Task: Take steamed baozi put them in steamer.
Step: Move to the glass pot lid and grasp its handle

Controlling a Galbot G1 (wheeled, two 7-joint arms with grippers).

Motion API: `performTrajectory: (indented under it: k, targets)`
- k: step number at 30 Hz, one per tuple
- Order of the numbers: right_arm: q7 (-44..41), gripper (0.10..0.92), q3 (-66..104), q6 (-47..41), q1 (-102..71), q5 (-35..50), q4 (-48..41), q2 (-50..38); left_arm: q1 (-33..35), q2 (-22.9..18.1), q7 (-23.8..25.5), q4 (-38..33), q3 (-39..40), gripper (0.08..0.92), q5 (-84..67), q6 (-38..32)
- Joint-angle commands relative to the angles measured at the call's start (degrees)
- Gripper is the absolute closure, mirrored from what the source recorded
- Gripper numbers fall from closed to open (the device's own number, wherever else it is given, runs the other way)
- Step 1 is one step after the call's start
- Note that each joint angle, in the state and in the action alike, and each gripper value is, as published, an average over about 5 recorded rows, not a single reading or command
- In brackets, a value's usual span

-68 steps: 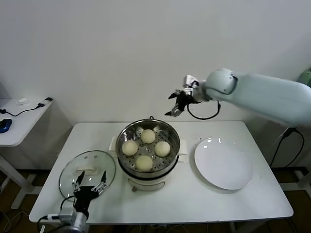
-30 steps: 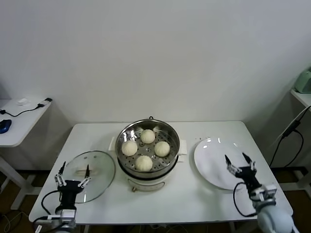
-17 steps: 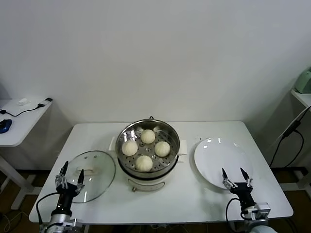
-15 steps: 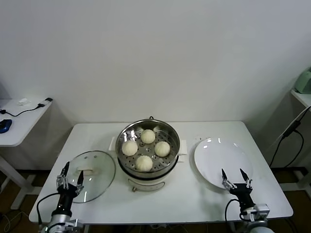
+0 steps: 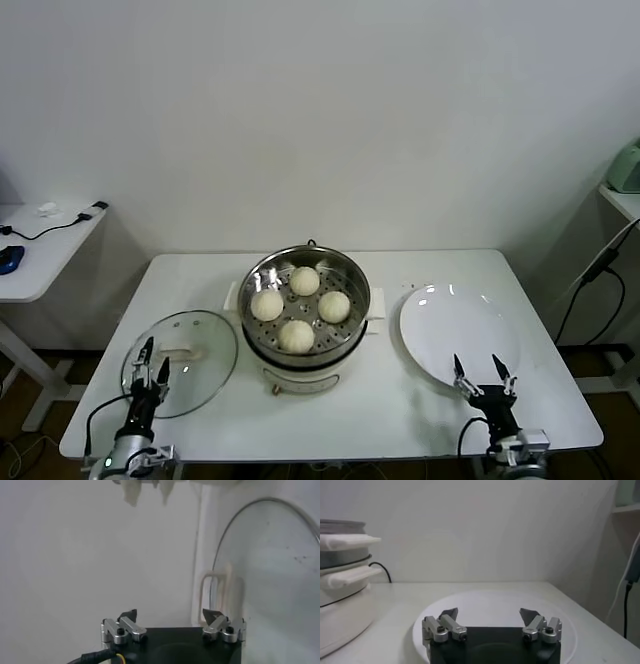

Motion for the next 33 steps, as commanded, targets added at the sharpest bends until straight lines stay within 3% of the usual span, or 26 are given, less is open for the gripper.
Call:
performTrajectory:
  k: [1, 14, 33]
  targets:
    - [0.1, 0.203, 0.3, 0.2, -0.6, -1.0, 0.3, 0.9, -2.4, 0.1, -0.2, 3.1, 0.1, 0.177, 4.2, 1.9]
    - [0.1, 0.203, 0.3, 0.3, -0.5, -1.5, 0.3, 1.2, -7.9, -1.4, -0.3, 7.4, 1.6, 0.208, 6.4, 3.7]
    - [0.1, 0.203, -0.2, 0.2, -0.1, -2.7, 0.2, 2.3, -9.6, -4.3, -0.7, 11.2, 2.1, 0.749, 9.6, 9.0]
